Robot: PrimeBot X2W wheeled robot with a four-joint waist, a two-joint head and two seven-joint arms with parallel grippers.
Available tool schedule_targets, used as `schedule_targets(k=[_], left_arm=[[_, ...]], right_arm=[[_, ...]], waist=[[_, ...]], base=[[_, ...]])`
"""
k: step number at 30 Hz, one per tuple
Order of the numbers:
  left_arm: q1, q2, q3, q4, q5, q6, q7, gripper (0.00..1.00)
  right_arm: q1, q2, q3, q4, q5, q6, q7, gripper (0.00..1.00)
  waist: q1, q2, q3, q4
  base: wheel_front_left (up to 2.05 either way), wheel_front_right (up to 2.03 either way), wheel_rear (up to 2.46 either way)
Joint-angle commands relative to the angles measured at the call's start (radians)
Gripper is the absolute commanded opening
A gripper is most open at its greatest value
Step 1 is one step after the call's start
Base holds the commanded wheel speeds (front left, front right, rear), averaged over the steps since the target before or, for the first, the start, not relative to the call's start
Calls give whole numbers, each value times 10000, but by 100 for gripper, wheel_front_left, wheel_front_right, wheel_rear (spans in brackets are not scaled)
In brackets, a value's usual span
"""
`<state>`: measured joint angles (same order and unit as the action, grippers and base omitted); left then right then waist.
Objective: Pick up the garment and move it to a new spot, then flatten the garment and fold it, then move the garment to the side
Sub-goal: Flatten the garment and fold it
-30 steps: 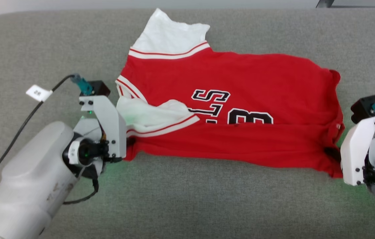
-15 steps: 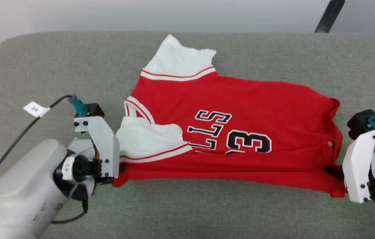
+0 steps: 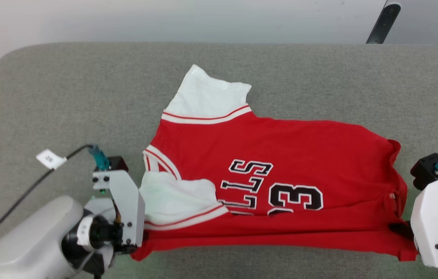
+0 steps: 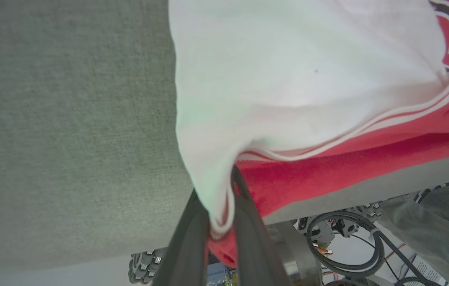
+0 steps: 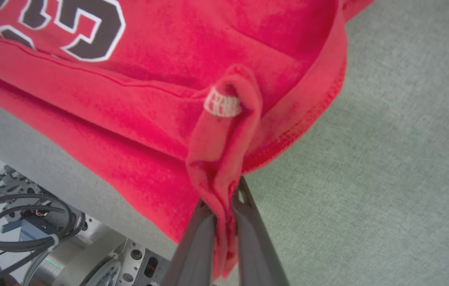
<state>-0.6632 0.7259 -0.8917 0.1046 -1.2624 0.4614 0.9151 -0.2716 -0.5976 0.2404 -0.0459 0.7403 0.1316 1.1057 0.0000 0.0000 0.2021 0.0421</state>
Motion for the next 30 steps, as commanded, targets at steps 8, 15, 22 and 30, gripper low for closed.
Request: schedule_targets(k=[8, 15, 22, 30], left_arm=[[219, -152, -52, 359, 206, -117, -502, 100], [-103, 60, 62, 244, 432, -211, -655, 100], [-514, 370, 395, -86, 844, -590, -1400, 100], [-1141, 486, 782, 277, 1857, -1599, -3284, 100]], right_arm=[[186, 291, 111, 127, -270, -16, -542, 100], [283, 345, -23, 61, -305, -17, -1122, 100], [599, 524, -489, -668, -690, -15, -2954, 100], [1029, 914, -798, -1555, -2617, -17, -7156, 100]], waist=[[0, 0, 36, -194], [0, 0, -65, -393], [0, 0, -180, -731], [0, 0, -226, -1474]], base=[[0, 0, 0], [0, 0, 0], [0, 0, 0], [0, 0, 0]])
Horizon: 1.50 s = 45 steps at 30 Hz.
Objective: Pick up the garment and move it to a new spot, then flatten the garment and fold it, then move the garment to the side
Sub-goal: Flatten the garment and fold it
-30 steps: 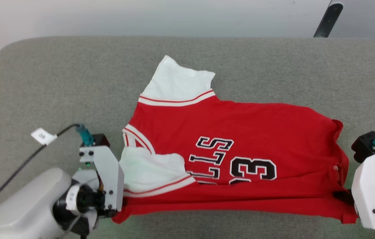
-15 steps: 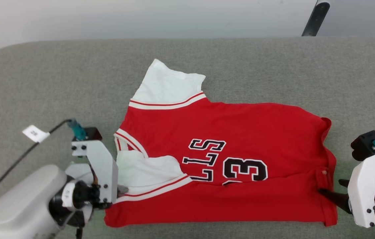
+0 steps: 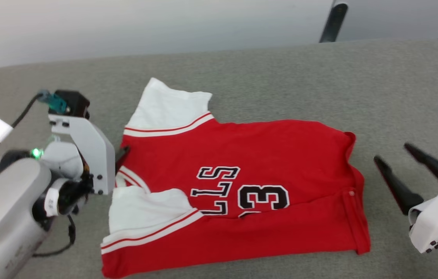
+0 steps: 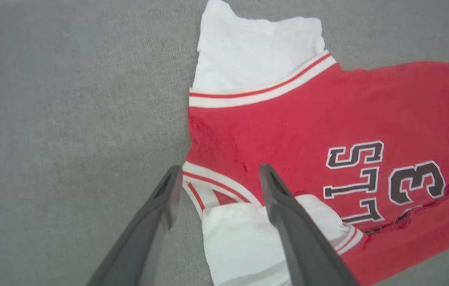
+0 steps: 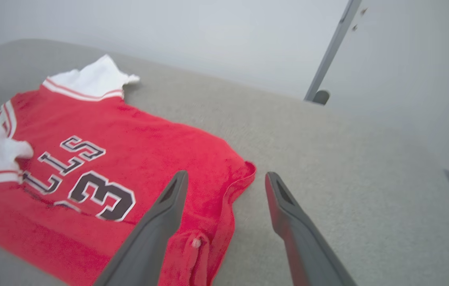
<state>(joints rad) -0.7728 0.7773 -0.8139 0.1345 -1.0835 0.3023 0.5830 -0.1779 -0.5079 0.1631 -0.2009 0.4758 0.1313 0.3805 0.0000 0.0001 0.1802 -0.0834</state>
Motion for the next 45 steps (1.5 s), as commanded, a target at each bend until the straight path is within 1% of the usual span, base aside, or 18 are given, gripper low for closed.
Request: schedule_targets(k=[1, 3, 4, 6, 9, 11, 14, 19, 24, 27, 32, 35, 36, 37, 42, 43, 44, 45], left_arm=[[-175, -46, 31, 53, 216, -173, -247, 100], [-406, -176, 141, 296, 429, -503, -822, 100], [-523, -196, 164, 464, 566, -615, -1038, 100], [-854, -256, 97, 763, 848, -1024, -1373, 100], [-1469, -318, 130, 1363, 1178, -1486, -1713, 100], [-1878, -395, 202, 1864, 1267, -1763, -1901, 100], [-2477, -527, 257, 2563, 1377, -2202, -2067, 100], [-3311, -617, 12, 3800, 1401, -2866, -1319, 100], [-4120, -453, -332, 4763, 1660, -3398, -351, 100], [-4586, -356, -478, 5254, 1815, -3556, 114, 100], [-5070, -248, -667, 5848, 1989, -3639, 709, 100], [-5221, -368, -654, 6292, 1813, -3563, 1154, 100], [-5263, -525, -602, 6642, 1589, -3436, 1616, 100], [-5217, -598, -678, 6775, 1594, -3420, 1781, 100], [-5020, -1246, -593, 7415, 984, -2944, 2847, 100], [-4916, -1412, -660, 7488, 935, -2920, 3182, 57], [-4876, -1552, -668, 7535, 829, -2825, 3319, 37], [-4857, -1685, -594, 7581, 675, -2715, 3499, 0]], right_arm=[[129, 173, -141, -24, -244, -11, -512, 100], [305, 512, -399, 36, -749, -13, -1613, 100], [380, 660, -493, 71, -983, -13, -2056, 100], [506, 983, -638, 106, -1353, -11, -2806, 100], [592, 1300, -789, 38, -1800, -13, -3602, 100], [562, 1579, -843, 34, -1927, -11, -3929, 100], [454, 1768, -894, 24, -2023, -13, -4254, 100], [228, 2042, -881, 37, -1941, -13, -4619, 100], [114, 2248, -817, 116, -1666, -11, -4669, 100], [-5, 2219, -806, 95, -1537, -13, -4745, 100], [-50, 2247, -800, 96, -1389, -13, -4706, 100], [-106, 2252, -822, 61, -1283, -11, -4660, 100], [-135, 2266, -866, 23, -1196, -13, -4577, 100], [-139, 2297, -863, 29, -1105, -11, -4485, 100], [-200, 2110, -868, -78, -835, -13, -4122, 100], [-186, 2124, -869, -75, -714, -11, -4019, 100], [-143, 2125, -862, -55, -585, -11, -3891, 100], [-148, 2041, -817, -87, -539, -13, -3779, 100]], waist=[[0, -1, 15, -310], [0, -1, 81, -501], [0, -1, 130, -597], [0, -1, 266, -804], [0, -1, 565, -1141], [0, -1, 815, -1382], [0, -1, 1213, -1707], [0, -1, 1845, -2191], [0, -1, 2417, -2538], [0, -1, 2722, -2668], [0, -1, 3044, -2777], [0, -1, 3180, -2782], [0, -1, 3240, -2744], [0, -1, 3256, -2722], [0, -1, 3324, -2558], [0, -1, 3326, -2512], [0, -1, 3335, -2462], [0, -1, 3343, -2417]], base=[[0, 0, 0], [0, 0, 0], [0, 0, 0], [0, 0, 0], [0, 0, 0], [0, 0, 0], [0, 0, 0], [0, 0, 0], [0, 0, 0], [0, 0, 0], [0, 0, 0], [0, 0, 0], [0, 0, 0], [0, 0, 0], [0, 0, 0], [0, 0, 0], [0, 0, 0], [0, 0, 0]])
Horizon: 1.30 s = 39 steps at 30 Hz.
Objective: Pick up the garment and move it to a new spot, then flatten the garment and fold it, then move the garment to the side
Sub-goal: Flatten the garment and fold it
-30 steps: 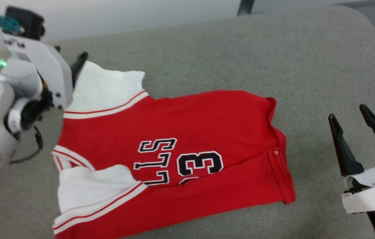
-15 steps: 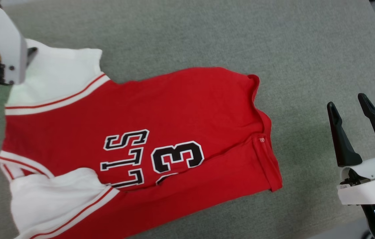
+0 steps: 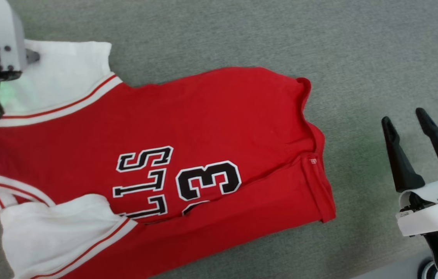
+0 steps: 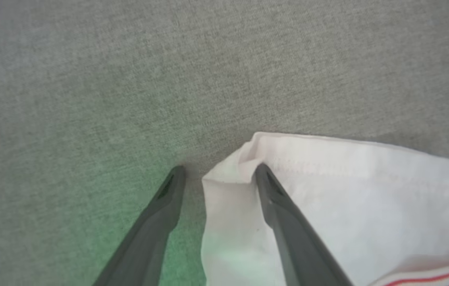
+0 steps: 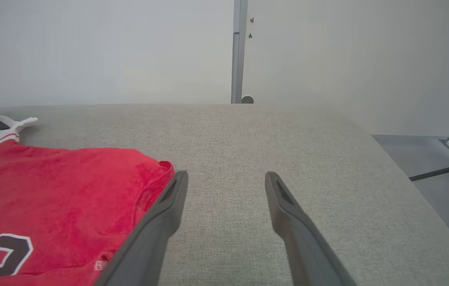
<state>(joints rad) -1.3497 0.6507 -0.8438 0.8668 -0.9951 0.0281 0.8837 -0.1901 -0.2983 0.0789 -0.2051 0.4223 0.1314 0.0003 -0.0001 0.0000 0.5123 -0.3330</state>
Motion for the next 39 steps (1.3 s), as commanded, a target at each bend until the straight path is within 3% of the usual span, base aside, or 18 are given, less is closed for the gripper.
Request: schedule_targets(k=[1, 4, 10, 17, 22, 38, 39], left_arm=[[866, -501, -313, 254, -166, 123, 518, 0], [630, -519, -227, 164, -124, 247, 178, 0], [199, -561, -259, 27, 169, 160, -282, 0], [-138, -1158, -193, 68, 124, 133, -719, 0], [-503, -1667, -193, 224, 82, 40, -854, 0], [-1208, -2794, -354, 1289, 184, -536, -1449, 0], [-1209, -2841, -360, 1376, 177, -571, -1482, 0]], right_arm=[[-29, -50, 19, -34, 200, -15, 203, 100], [-121, -201, 156, -37, 447, -13, 670, 100], [-707, -690, 314, -45, 1465, -15, 2964, 100], [-2135, -1424, 497, 127, 2215, -12, 6084, 100], [-3376, -1701, 653, 610, 2455, -10, 7707, 100], [-5996, -1516, 2241, 3424, 2469, -10, 11076, 100], [-6047, -1507, 2388, 3595, 2549, -10, 11286, 87]], waist=[[1, 0, 29, 119], [1, 0, 37, 190], [1, 0, -62, 499], [1, 0, -72, 1157], [1, 0, 63, 1673], [1, 0, 634, 2443], [1, 0, 647, 2460]], base=[[0, 0, 0], [0, 0, 0], [0, 0, 0], [0, 0, 0], [0, 0, 0], [0, 0, 0], [0, 0, 0]])
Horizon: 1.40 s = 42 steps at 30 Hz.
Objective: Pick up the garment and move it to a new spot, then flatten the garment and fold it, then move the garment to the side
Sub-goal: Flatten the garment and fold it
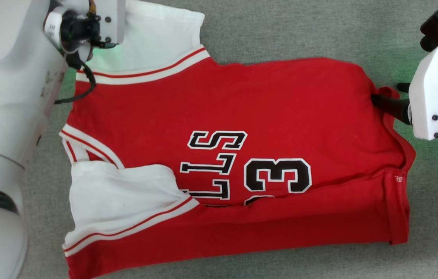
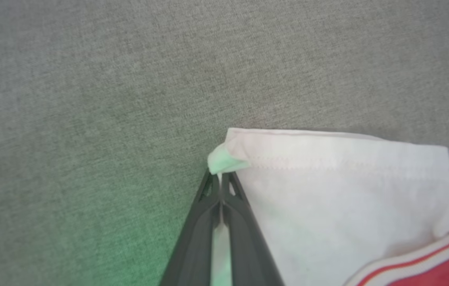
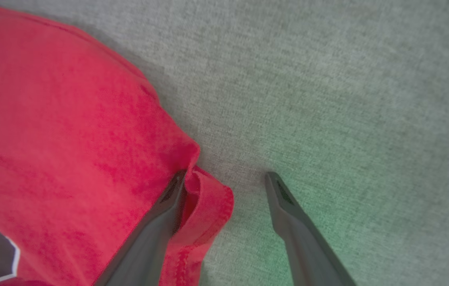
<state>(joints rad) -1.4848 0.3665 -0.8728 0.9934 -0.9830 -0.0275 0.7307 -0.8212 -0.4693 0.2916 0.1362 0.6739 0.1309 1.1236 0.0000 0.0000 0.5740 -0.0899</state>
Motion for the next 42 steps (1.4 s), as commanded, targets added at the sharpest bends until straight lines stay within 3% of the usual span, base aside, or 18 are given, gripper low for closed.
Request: schedule_targets(k=[1, 2, 11, 21, 26, 32, 36, 42], left_arm=[[147, -44, -81, 184, 48, -56, 22, 0], [141, -79, -82, 259, 35, -73, -6, 0], [69, -228, 98, 815, -223, -413, -359, 0], [372, -226, 272, 936, -570, -806, -809, 0], [911, -87, 293, 582, -857, -960, -634, 0], [1898, 481, 170, -403, -1167, -1011, -66, 0], [2836, 1020, 130, -1590, -1412, -685, 538, 0], [4389, 1883, 6, -3893, -1781, 418, 1346, 0]], right_arm=[[212, 182, 423, 300, 115, -4, 201, 29], [139, 152, 508, 394, 155, -4, 224, 0], [-284, -92, 591, 986, 221, -4, -313, 0], [134, -610, 984, 854, 416, -4, -1660, 0], [786, -1225, 1537, 488, 720, -4, -2283, 0], [1905, -2087, 1801, -216, 1253, -4, -2650, 0], [2786, -2527, 1675, -738, 1525, -4, -2742, 0], [3993, -2827, 1398, -1427, 1791, -4, -2639, 0]], waist=[[0, 0, 37, 50], [0, 0, 40, 71], [0, 0, -420, 281], [0, 0, -1906, 770], [0, 0, -2831, 1085], [0, 0, -3708, 1403], [0, 0, -4117, 1511], [0, 0, -4324, 1619]], base=[[0, 0, 0], [0, 0, 0], [0, 0, 0], [0, 0, 0], [0, 0, 0], [0, 0, 0], [0, 0, 0], [0, 0, 0]])
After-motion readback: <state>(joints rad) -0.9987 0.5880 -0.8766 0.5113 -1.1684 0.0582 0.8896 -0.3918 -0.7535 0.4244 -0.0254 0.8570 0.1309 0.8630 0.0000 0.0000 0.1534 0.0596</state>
